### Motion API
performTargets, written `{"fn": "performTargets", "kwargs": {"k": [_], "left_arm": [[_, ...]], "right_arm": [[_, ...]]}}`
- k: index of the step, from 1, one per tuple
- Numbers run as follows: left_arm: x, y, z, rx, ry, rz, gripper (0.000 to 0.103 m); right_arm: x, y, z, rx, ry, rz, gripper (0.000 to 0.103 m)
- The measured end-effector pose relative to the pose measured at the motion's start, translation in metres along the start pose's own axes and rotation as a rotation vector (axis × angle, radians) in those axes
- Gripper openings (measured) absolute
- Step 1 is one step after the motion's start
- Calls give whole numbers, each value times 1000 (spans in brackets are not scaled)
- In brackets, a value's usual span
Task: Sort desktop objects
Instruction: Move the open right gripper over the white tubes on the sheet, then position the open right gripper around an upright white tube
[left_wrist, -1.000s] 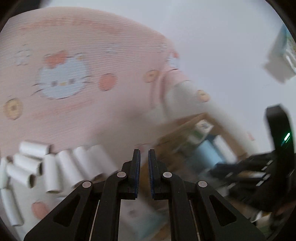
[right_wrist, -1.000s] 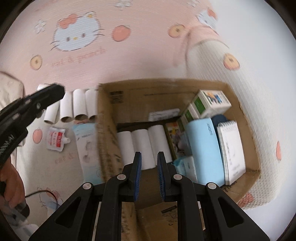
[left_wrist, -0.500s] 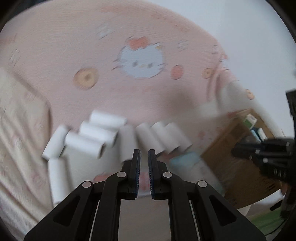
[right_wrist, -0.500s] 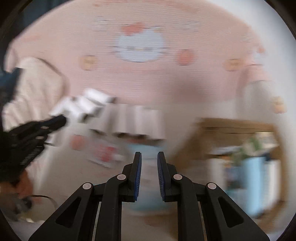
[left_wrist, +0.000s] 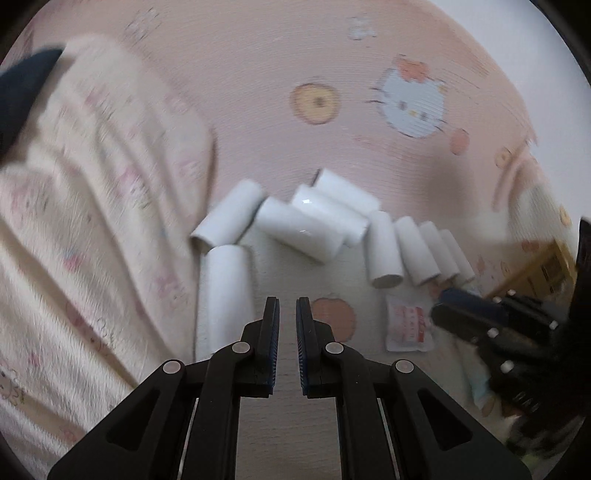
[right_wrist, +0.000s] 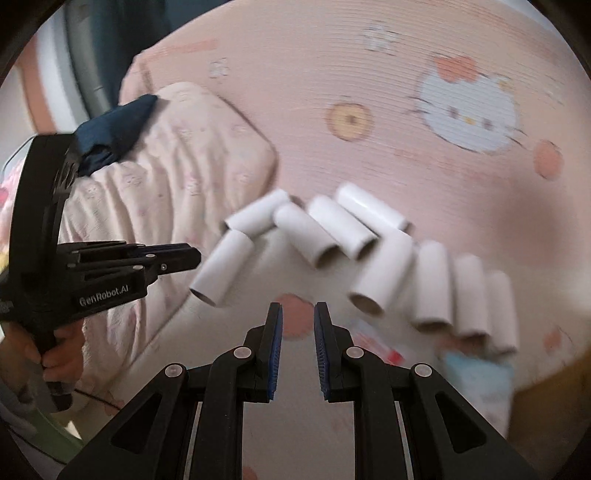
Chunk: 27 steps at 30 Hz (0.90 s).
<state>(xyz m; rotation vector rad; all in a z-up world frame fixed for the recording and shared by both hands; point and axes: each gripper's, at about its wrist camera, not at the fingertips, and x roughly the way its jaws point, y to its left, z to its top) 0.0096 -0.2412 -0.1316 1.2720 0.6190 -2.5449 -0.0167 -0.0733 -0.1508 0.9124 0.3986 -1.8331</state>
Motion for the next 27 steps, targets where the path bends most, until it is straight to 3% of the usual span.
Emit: {"fn": "performTargets", "kwargs": {"k": [1, 5, 8, 16, 27], "left_arm": [[4, 6, 2, -26, 12, -7, 13], [23, 29, 7, -119, 59, 21, 39], [35, 45, 9, -185, 87, 22, 45], [61, 66, 7, -253, 175, 42, 46], [74, 58, 1, -295, 216, -77, 41]], "right_arm": [[8, 5, 1, -28, -16, 8, 14], [38, 13, 2, -39, -55, 81, 14], [60, 15, -1, -2, -36, 132, 14], [98, 10, -14, 131, 113, 212, 14], [100, 9, -15, 202, 114, 307, 14]]}}
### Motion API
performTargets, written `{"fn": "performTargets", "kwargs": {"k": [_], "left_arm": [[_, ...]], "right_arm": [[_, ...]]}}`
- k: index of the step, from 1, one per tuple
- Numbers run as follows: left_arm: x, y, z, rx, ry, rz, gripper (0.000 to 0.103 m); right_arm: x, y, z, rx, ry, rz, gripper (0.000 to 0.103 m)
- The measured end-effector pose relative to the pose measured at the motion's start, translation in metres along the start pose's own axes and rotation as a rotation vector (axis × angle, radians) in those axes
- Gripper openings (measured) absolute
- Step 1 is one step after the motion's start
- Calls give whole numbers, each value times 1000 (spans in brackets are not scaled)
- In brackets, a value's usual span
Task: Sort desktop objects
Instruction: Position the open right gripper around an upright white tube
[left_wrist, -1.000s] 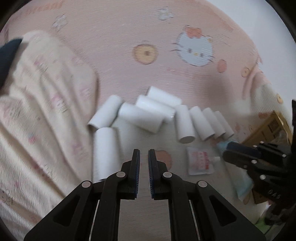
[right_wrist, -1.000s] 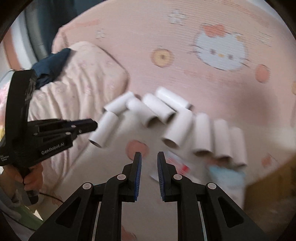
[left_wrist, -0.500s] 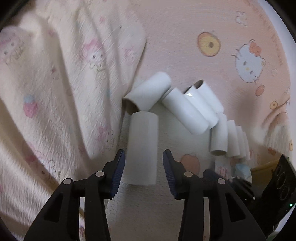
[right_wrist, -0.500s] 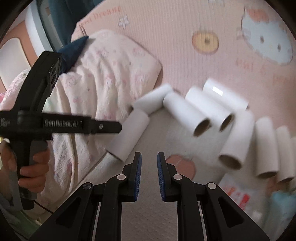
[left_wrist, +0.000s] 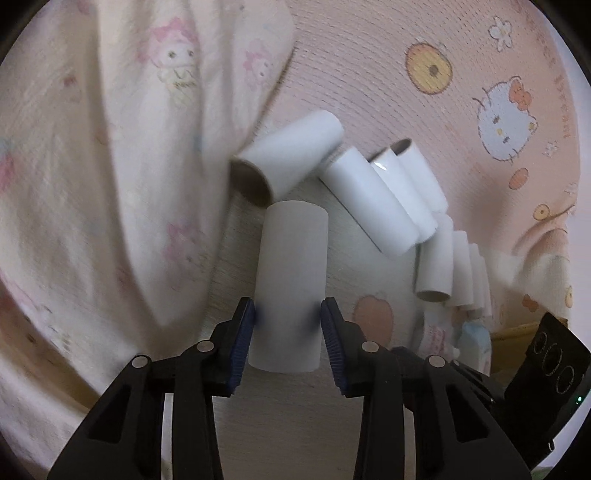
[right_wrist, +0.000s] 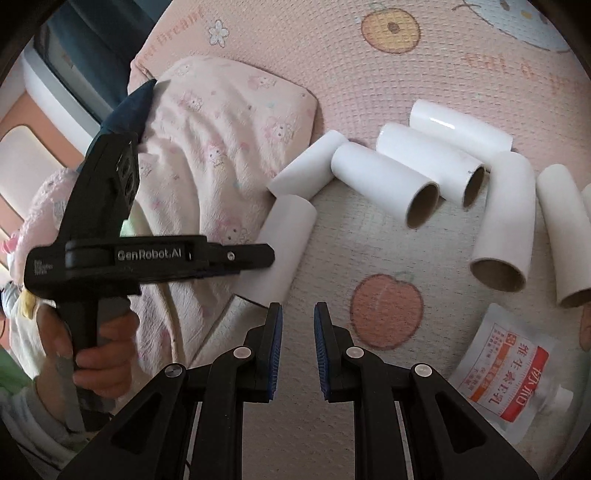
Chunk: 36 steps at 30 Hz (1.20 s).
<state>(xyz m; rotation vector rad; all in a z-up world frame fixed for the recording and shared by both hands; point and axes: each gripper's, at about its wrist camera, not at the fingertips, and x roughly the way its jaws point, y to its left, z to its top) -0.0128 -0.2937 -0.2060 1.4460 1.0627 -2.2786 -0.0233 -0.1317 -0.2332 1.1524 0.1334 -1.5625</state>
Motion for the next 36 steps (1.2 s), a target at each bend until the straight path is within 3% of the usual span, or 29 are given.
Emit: {"fn": "performTargets", "kwargs": {"k": [10, 16, 21, 26, 30, 33, 36], "left_arm": [[12, -11, -20, -38, 39, -142, 41], [14, -24, -25, -1, 36, -142, 38], [18, -32, -29, 22, 79, -178, 34], [24, -39, -37, 24, 116, -218, 33], [23, -39, -37, 29, 101, -220, 32], [22, -35, -34, 16, 97, -225, 32], [24, -27, -28, -30, 89, -235, 36]], "right_arm": [[11, -1, -12, 21, 75, -9, 14], [13, -11, -15, 67, 98, -15, 14], [4, -13, -18, 81, 113, -41, 14], [-9, -9, -19, 42, 81, -96, 14], [-9, -13, -21, 13, 85, -131, 14], [-3, -11, -19, -18, 77, -131, 22], [9, -10, -15, -37, 108, -152, 51]]}}
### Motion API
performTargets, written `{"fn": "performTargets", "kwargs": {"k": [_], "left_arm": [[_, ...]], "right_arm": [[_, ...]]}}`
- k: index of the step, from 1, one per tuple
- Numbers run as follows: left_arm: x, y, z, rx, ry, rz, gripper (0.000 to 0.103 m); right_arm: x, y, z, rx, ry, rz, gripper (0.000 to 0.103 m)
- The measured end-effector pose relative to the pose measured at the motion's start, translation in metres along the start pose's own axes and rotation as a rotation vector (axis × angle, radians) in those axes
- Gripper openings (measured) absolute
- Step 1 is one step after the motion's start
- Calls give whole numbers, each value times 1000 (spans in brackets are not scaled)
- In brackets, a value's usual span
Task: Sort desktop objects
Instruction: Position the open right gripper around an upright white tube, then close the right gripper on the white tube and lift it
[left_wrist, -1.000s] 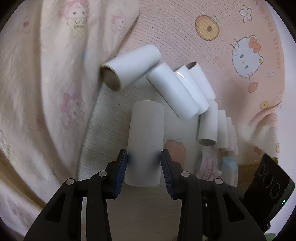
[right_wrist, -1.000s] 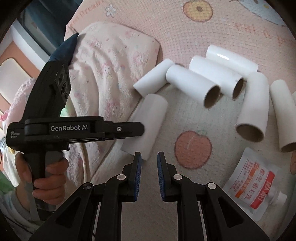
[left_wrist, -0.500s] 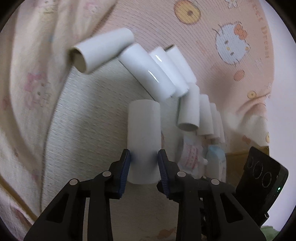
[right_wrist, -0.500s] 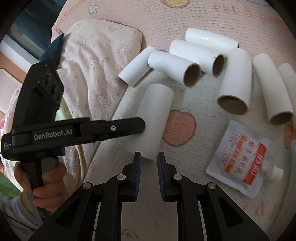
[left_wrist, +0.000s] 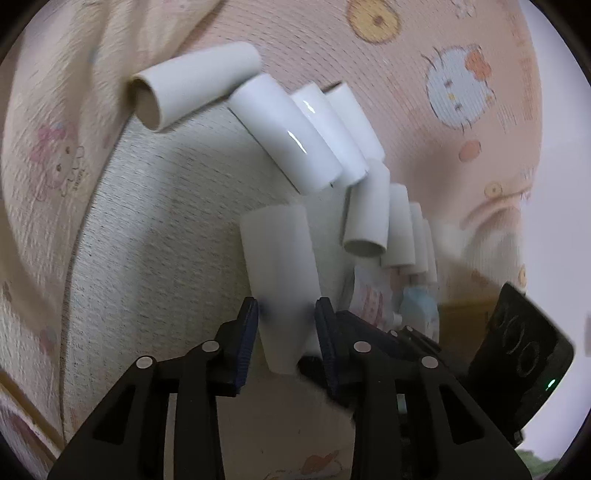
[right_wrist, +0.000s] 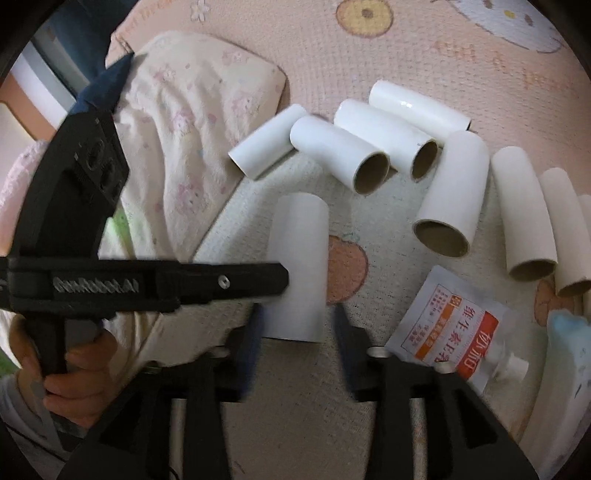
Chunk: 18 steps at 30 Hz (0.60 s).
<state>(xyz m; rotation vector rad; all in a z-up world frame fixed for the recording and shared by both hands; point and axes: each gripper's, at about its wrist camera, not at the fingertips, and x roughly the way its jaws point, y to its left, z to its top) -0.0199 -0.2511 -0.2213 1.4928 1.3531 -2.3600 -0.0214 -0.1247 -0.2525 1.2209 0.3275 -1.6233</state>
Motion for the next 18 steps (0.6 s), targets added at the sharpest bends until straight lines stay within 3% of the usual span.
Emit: {"fn": "performTargets", "kwargs": {"k": [5, 12, 18], "left_arm": [[0, 10, 12, -56, -22, -25, 47], [13, 7, 15, -62, -1, -27, 49], [20, -5, 4, 3, 13, -17, 48]], "right_arm": [[14, 3, -1, -25, 9, -5, 54], [24, -12, -1, 112, 46, 58, 54], [28, 5, -4, 10, 26, 6, 54]]}}
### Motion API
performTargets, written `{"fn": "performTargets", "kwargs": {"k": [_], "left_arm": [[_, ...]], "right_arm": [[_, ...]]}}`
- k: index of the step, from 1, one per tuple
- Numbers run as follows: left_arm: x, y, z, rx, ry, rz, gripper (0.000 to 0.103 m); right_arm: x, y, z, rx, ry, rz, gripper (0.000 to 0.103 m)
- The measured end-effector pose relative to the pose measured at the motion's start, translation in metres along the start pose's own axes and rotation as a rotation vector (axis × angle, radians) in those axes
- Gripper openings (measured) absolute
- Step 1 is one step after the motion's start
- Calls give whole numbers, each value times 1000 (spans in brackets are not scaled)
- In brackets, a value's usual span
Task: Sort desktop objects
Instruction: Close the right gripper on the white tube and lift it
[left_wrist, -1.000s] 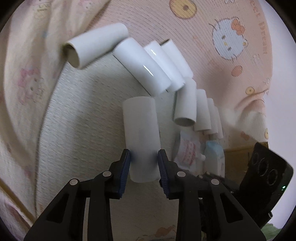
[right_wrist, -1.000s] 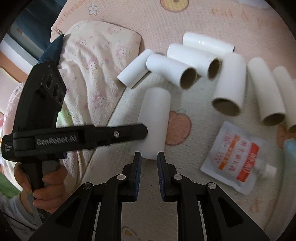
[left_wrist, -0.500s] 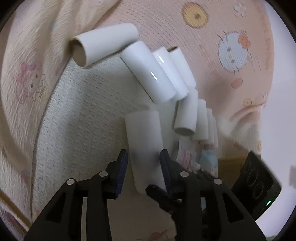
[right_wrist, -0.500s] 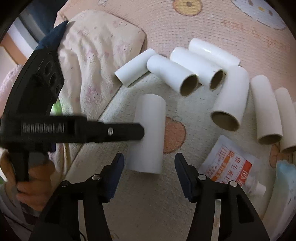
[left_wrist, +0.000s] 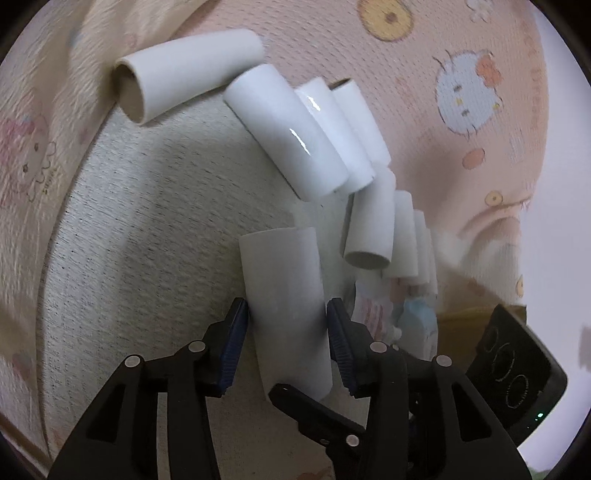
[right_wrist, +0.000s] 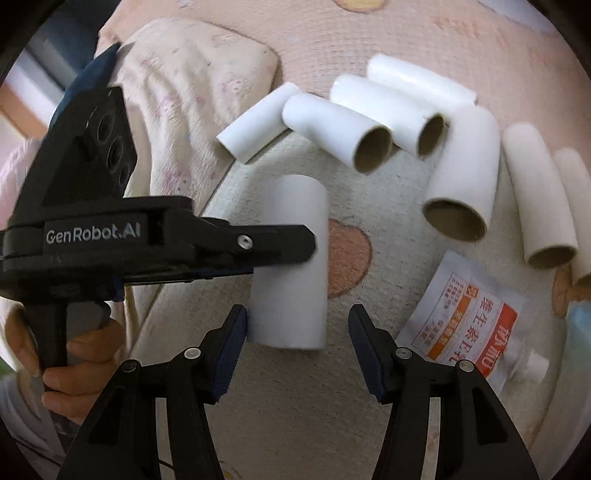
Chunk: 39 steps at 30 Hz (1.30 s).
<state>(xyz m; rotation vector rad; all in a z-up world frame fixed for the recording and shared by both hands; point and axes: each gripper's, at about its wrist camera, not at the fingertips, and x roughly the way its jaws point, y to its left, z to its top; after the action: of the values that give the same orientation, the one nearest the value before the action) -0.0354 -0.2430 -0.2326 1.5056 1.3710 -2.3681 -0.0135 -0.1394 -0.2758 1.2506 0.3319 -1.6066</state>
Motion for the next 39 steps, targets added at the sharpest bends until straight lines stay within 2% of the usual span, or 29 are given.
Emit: {"fn": "performTargets", "kwargs": {"k": [2, 5, 14, 21, 25, 31, 39], "left_arm": [[0, -4, -4, 22, -2, 3, 48], [-2, -12, -9, 73, -11, 9, 48], [-22, -59, -19, 236, -68, 4, 48], [-37, -115, -37, 431, -125, 2, 48], [-45, -141, -46, 501, -148, -42, 48], [-48, -177, -56, 546, -128, -123, 48], [-49, -240, -82, 646, -118, -195, 48]], "right_arm": [[0, 2, -5, -17, -11, -3, 53], [-1, 4, -9, -35, -20, 1, 44], [-31, 7, -18, -35, -112, -34, 43], [-72, 6, -25, 1, -174, -86, 43], [-100, 6, -31, -3, -220, -144, 43], [-140, 5, -43, 4, -276, -215, 43], [-193, -5, -68, 42, -362, -310, 43]]}}
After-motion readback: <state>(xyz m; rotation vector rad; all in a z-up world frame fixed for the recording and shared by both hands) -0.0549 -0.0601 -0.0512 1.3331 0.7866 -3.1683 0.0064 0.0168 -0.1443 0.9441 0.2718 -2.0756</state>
